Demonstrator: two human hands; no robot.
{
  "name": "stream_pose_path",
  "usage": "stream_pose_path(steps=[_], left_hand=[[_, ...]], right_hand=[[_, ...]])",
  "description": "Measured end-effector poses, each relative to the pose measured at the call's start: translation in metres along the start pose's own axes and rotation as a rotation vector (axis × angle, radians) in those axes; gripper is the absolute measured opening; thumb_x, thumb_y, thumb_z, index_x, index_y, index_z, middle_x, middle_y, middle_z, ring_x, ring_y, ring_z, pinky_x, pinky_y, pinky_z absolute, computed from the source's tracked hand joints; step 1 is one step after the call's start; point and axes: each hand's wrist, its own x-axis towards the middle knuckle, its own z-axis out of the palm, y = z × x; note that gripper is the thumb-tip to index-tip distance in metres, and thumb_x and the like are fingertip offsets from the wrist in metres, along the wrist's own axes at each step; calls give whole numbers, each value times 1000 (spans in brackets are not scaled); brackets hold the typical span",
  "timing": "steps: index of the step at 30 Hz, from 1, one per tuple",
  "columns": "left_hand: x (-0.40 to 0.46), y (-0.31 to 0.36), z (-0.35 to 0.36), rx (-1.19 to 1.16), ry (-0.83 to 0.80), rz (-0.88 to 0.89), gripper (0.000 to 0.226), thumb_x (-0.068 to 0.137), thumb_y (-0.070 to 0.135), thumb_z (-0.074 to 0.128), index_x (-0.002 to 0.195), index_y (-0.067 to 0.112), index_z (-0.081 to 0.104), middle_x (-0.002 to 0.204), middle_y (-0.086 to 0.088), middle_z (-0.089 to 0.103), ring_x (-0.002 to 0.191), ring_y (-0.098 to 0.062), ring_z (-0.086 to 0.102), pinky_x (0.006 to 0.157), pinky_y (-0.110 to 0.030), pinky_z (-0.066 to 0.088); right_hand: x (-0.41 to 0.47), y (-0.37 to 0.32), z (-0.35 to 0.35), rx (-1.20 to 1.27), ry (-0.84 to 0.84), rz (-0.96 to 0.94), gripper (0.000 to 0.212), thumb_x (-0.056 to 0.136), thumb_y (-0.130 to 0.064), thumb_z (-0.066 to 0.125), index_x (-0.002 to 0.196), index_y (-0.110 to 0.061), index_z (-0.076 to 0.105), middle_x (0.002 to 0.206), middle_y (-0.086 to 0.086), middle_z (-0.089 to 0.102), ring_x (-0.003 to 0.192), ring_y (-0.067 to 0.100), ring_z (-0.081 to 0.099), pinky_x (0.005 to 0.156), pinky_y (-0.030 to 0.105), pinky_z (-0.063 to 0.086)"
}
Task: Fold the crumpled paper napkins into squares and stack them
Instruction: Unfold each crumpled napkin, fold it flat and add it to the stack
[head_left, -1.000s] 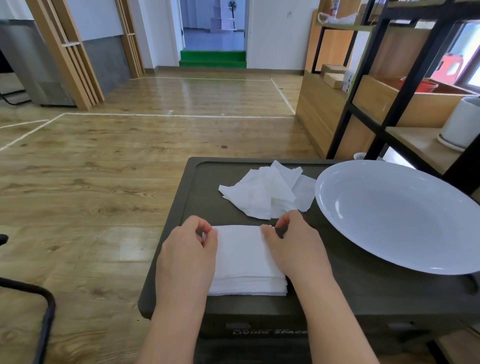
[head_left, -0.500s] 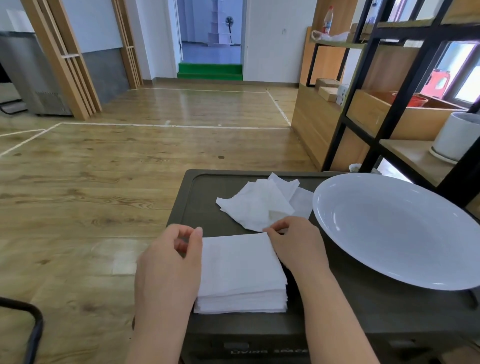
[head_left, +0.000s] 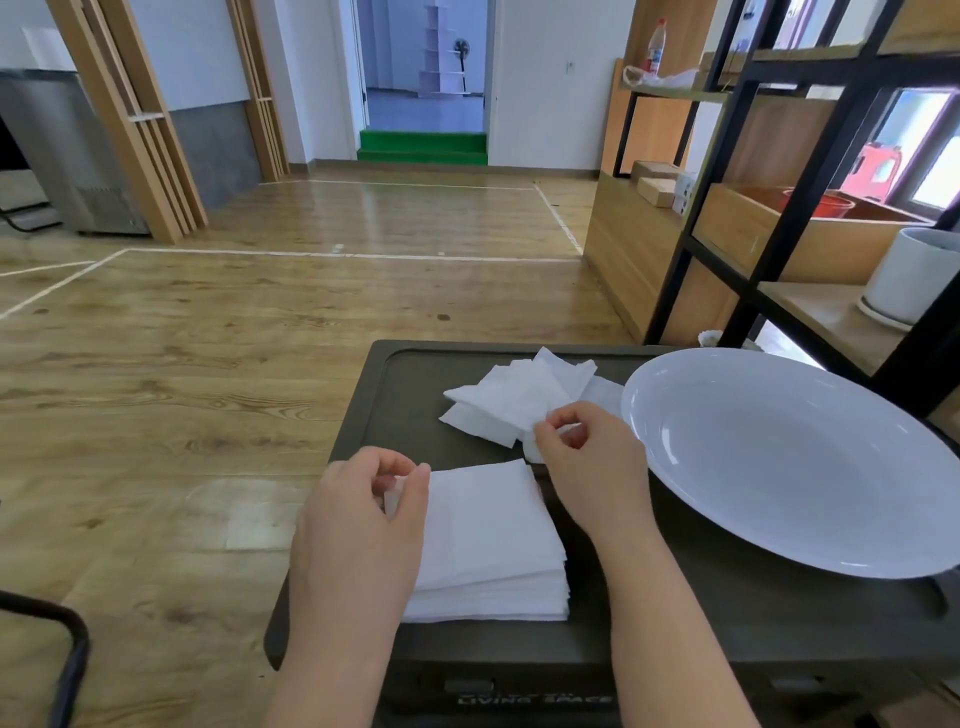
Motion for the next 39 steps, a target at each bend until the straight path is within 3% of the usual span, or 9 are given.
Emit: stream_pose_path(steps=[3, 6, 10, 18, 22, 26, 30, 34, 39], left_hand=[[2, -3, -2, 48, -103, -42, 37, 89, 45, 56, 123, 32, 54, 122, 11, 56, 109, -11, 54, 83, -29, 47], [-1, 2, -5, -15, -230, -78, 45, 94, 46, 43, 137, 33, 45, 135, 12, 52, 124, -10, 47, 95, -28, 39], [-5, 11, -3, -125, -307, -70, 44, 98, 46, 33, 141, 37, 40, 142, 19, 44, 129, -3, 38, 94, -22, 29], [-9, 11, -2, -206, -422, -58, 40, 100, 44, 30, 139, 47, 37, 142, 22, 41, 109, 6, 35, 91, -20, 26], [-9, 13, 0, -53, -239, 108, 48, 96, 39, 43, 143, 45, 30, 148, 16, 35, 133, -4, 34, 106, -31, 35], [1, 25, -1, -7, -97, 471, 65, 90, 25, 61, 140, 51, 28, 153, 18, 19, 142, -5, 17, 111, -35, 30], [16, 33, 0, 136, 27, 715, 41, 78, 18, 75, 115, 32, 61, 141, 4, 42, 133, -18, 27, 103, -42, 39], [24, 26, -3, 115, 58, 709, 13, 73, 29, 77, 82, 24, 69, 110, 9, 57, 114, -12, 36, 87, -20, 34], [21, 27, -14, -136, -94, 491, 23, 70, 47, 69, 78, 26, 69, 92, 19, 63, 99, -3, 50, 88, -8, 37]], right_hand=[[0, -3, -6, 185, 52, -32, 10, 91, -27, 61, 82, -30, 57, 82, -14, 60, 79, 3, 57, 64, 11, 40], [1, -3, -8, 270, 87, -32, 4, 90, -27, 62, 86, -26, 62, 86, -11, 63, 85, 6, 60, 73, 18, 49], [-1, -2, -8, 298, 87, -40, 5, 89, -28, 61, 84, -27, 62, 85, -12, 64, 86, 7, 62, 76, 24, 53], [-7, -4, -11, 318, 58, -56, 5, 90, -26, 60, 89, -21, 62, 86, -10, 63, 83, 6, 60, 68, 16, 46], [-12, -10, -16, 347, 37, -138, 6, 89, -24, 61, 83, -24, 61, 79, -15, 62, 78, -1, 58, 66, 12, 43], [-20, -19, -22, 290, -1, -297, 8, 86, -24, 63, 81, -30, 59, 86, -18, 59, 82, -6, 54, 63, 5, 44], [-29, -27, -29, 273, -64, -456, 10, 80, -30, 66, 75, -37, 60, 100, -23, 53, 103, 0, 52, 73, 13, 47], [-30, -28, -38, 318, -61, -458, 7, 80, -24, 61, 75, -28, 59, 110, -19, 60, 109, 0, 54, 82, 17, 47], [-26, -25, -41, 530, 58, -252, 9, 89, -13, 55, 82, -18, 57, 65, -13, 58, 61, -3, 50, 53, 4, 38]])
